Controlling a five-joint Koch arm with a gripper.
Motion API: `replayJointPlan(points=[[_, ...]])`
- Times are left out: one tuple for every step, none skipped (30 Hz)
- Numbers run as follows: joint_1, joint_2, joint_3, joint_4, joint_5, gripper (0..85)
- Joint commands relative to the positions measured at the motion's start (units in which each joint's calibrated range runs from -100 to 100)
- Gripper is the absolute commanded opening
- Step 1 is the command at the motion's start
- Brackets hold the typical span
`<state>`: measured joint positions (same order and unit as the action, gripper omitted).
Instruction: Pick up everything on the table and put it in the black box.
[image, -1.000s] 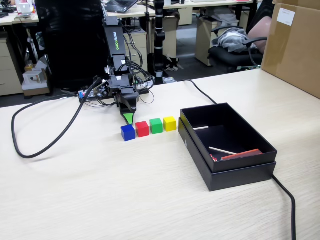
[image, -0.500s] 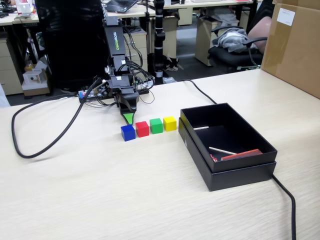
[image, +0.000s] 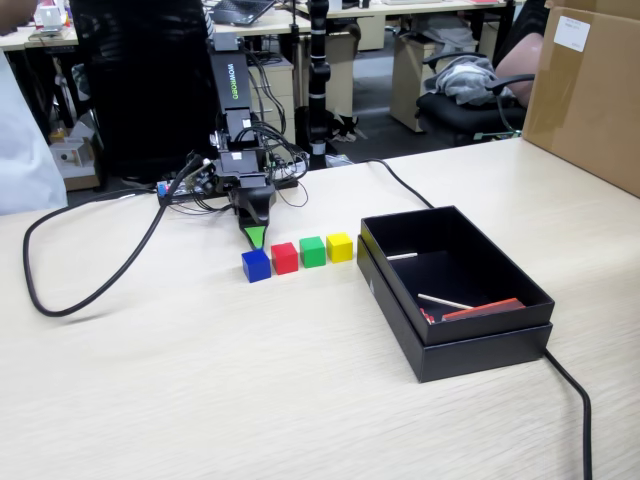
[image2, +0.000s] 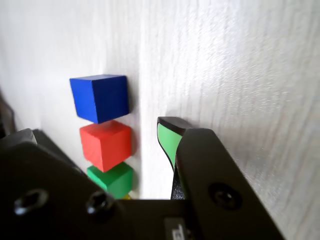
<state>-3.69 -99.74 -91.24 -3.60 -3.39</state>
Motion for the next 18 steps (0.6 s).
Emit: replayJointPlan(points=[[-0.59,1.46,5.47,-11.82,-0.2,47.3],[-0.68,1.92,7.92,-14.67,-0.15,47.3],[-0.73,2.61,10.19,-17.0,-0.1,47.3],[-0.98,3.76,12.45,-18.9,-0.05,47.3],[-1.17,4.9,14.63,-20.03,-0.05,47.3],[-1.37,6.63,16.8,-20.63,-0.05,47.3],[-1.42,8.46,18.8,-20.63,-0.05,47.3],[-1.47,10.64,20.88,-20.63,-0.15,47.3],[-1.51,12.59,23.06,-21.5,-0.24,47.2],[-1.51,15.12,25.6,-23.14,-0.34,47.2],[-1.47,17.53,28.32,-24.95,-0.34,47.2],[-1.42,20.05,31.22,-26.42,-0.34,47.2],[-1.42,22.69,33.76,-27.29,-0.34,47.2],[-1.42,25.1,36.02,-27.98,-0.34,47.2],[-1.37,27.62,37.75,-28.15,-0.44,47.2],[-1.32,30.38,39.29,-28.24,-0.98,47.2],[-1.32,33.25,40.92,-28.93,-1.22,47.2],[-1.32,36.0,43.0,-30.4,-1.22,47.2]])
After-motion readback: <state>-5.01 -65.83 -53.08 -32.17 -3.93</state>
